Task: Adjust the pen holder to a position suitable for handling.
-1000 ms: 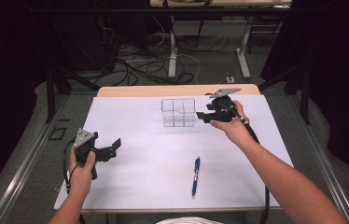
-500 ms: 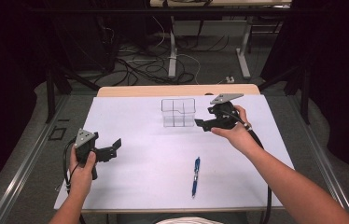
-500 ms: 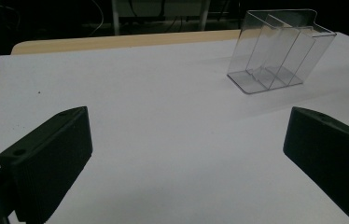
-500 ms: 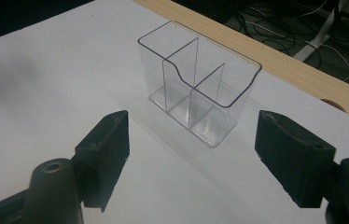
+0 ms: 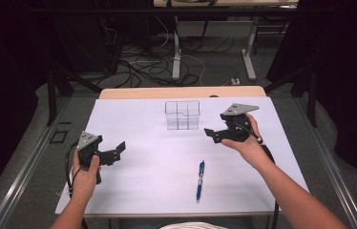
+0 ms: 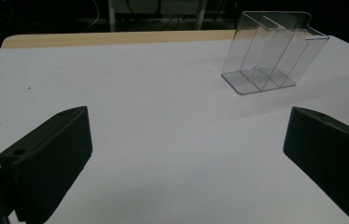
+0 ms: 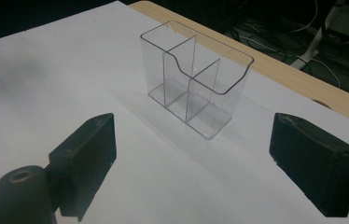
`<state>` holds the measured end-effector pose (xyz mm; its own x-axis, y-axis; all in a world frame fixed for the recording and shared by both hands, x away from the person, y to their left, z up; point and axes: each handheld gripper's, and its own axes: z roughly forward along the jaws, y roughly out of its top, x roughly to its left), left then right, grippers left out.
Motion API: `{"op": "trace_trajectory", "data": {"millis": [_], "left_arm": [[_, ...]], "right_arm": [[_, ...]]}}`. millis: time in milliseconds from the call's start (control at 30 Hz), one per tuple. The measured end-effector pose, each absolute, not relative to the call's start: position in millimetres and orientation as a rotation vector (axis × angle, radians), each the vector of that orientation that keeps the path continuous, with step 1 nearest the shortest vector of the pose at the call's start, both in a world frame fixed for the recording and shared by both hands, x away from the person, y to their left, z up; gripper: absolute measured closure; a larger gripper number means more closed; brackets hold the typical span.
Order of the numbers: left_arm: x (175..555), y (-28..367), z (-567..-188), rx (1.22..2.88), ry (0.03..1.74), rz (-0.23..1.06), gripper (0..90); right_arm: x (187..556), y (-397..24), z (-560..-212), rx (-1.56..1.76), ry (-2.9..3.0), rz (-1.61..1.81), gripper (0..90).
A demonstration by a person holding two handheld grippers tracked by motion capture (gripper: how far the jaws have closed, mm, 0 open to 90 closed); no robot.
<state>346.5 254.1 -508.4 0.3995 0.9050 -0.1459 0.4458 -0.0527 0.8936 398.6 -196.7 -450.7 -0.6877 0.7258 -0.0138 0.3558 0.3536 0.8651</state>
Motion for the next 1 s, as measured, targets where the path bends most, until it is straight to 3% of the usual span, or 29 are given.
{"op": "trace_trajectory", "data": {"millis": [100, 433, 1000], "left_arm": [[346, 254, -508, 1.674, 1.203, 0.586, 1.2], [346, 252, -509, 1.674, 1.204, 0.562, 0.5], [346, 234, -506, 1.665, 1.229, 0.381, 0.3]], "right_arm": [[394, -200, -453, 0.933, 2.226, 1.277, 9.3], [382, -205, -458, 0.921, 2.247, 1.264, 8.5], [364, -228, -470, 1.035, 2.160, 1.276, 8.5]]}}
